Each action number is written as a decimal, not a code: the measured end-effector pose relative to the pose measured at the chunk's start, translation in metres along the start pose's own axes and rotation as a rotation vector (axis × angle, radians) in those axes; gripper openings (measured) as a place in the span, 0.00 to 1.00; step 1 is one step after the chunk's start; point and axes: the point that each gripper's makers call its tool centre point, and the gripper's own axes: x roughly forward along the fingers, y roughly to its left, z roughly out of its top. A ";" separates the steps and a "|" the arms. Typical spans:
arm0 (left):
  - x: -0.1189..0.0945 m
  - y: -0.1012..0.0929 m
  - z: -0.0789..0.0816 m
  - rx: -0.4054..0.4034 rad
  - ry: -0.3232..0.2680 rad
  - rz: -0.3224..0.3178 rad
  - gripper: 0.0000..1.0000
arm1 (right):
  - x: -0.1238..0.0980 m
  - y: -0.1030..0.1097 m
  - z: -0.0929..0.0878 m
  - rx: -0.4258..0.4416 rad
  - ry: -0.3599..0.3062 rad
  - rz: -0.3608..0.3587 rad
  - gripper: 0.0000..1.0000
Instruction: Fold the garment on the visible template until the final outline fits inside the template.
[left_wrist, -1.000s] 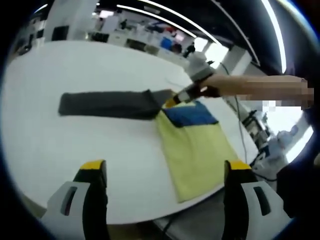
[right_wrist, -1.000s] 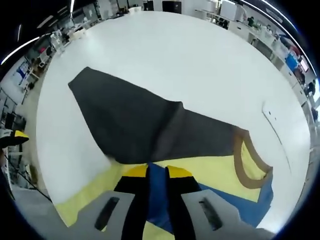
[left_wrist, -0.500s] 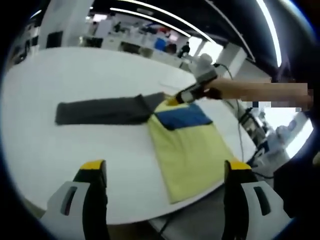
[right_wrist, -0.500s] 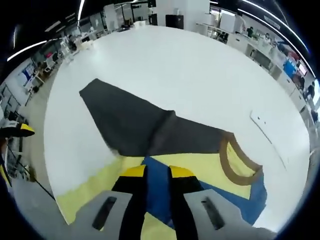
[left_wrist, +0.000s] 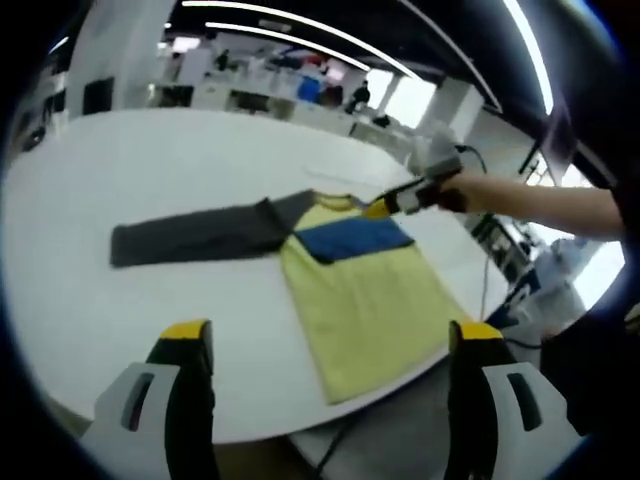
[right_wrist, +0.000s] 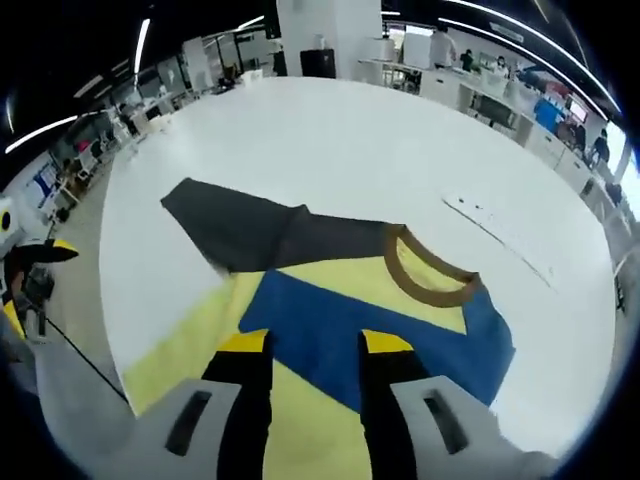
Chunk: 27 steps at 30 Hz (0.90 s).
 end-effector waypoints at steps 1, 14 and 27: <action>-0.001 -0.002 0.000 0.001 0.000 -0.001 0.94 | -0.006 -0.004 -0.004 0.008 -0.010 0.000 0.36; -0.012 -0.025 0.012 0.050 -0.005 0.010 0.94 | -0.097 -0.022 -0.055 0.112 -0.169 -0.042 0.44; -0.009 -0.042 0.023 0.095 0.001 0.005 0.94 | -0.196 -0.036 -0.111 0.179 -0.243 -0.162 0.55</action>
